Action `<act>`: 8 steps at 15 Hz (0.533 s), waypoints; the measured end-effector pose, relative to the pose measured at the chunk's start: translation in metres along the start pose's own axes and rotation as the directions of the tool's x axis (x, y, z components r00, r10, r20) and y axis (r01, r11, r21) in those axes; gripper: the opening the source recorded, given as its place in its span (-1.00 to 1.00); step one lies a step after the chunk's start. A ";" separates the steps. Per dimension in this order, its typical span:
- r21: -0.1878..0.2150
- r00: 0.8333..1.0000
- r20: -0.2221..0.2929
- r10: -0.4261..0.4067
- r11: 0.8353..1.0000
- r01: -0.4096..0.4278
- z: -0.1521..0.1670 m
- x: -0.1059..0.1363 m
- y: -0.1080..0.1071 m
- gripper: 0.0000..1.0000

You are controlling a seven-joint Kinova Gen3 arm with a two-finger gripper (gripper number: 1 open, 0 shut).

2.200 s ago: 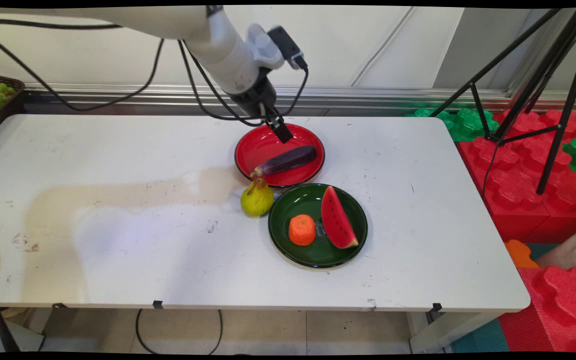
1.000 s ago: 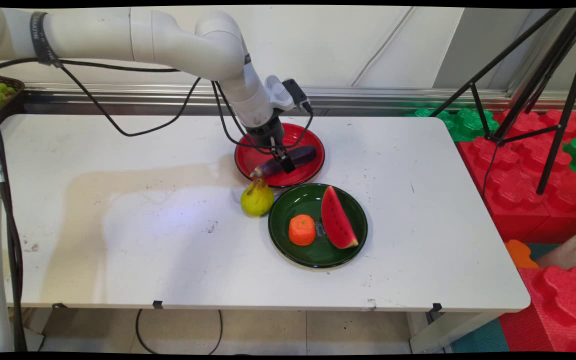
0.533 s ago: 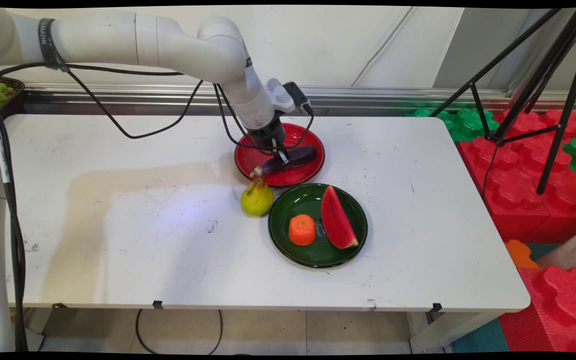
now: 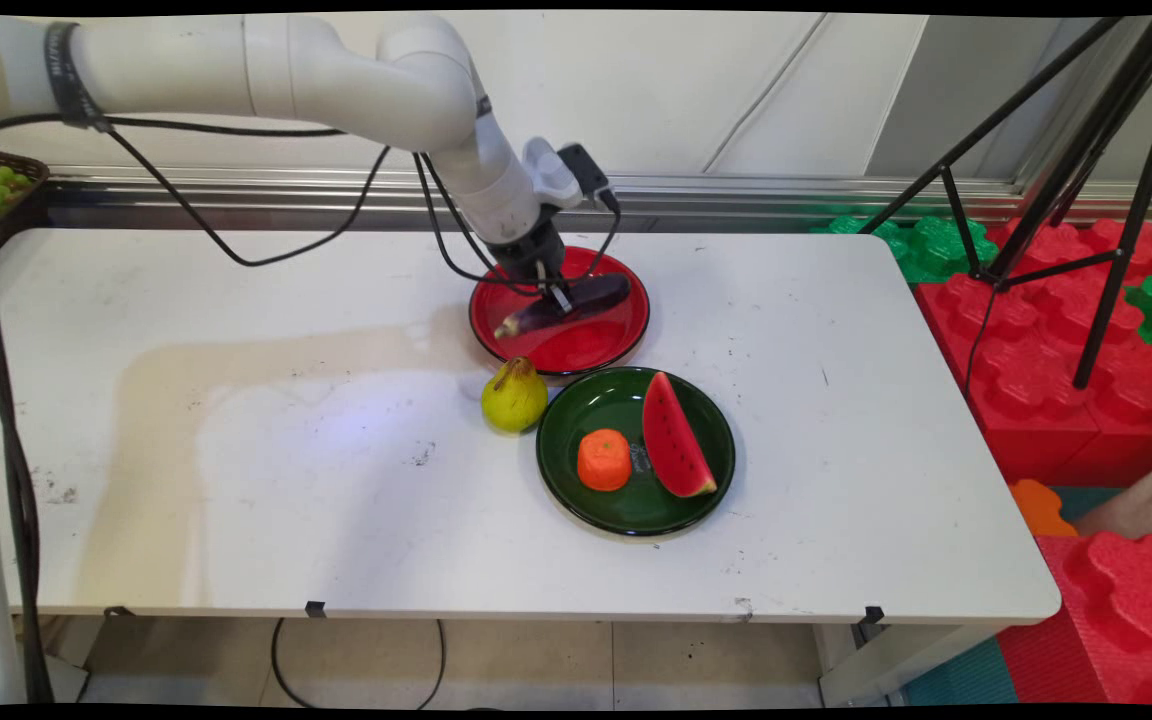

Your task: Place the picked object on the table

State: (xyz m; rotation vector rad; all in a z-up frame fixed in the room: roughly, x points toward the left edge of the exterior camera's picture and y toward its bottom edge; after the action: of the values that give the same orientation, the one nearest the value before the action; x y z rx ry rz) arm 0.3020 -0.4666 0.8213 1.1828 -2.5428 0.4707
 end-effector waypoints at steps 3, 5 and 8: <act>0.029 0.999 -0.040 0.006 1.000 -0.005 -0.027 0.002 -0.002 -1.00; 0.048 0.997 -0.074 0.007 0.999 -0.003 -0.050 0.002 -0.002 -1.00; 0.072 0.993 -0.120 0.010 0.997 -0.001 -0.087 -0.005 -0.004 -1.00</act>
State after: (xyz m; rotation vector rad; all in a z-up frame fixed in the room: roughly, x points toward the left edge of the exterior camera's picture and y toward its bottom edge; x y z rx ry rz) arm 0.3192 -0.4293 0.8984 1.1357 -2.4458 0.6201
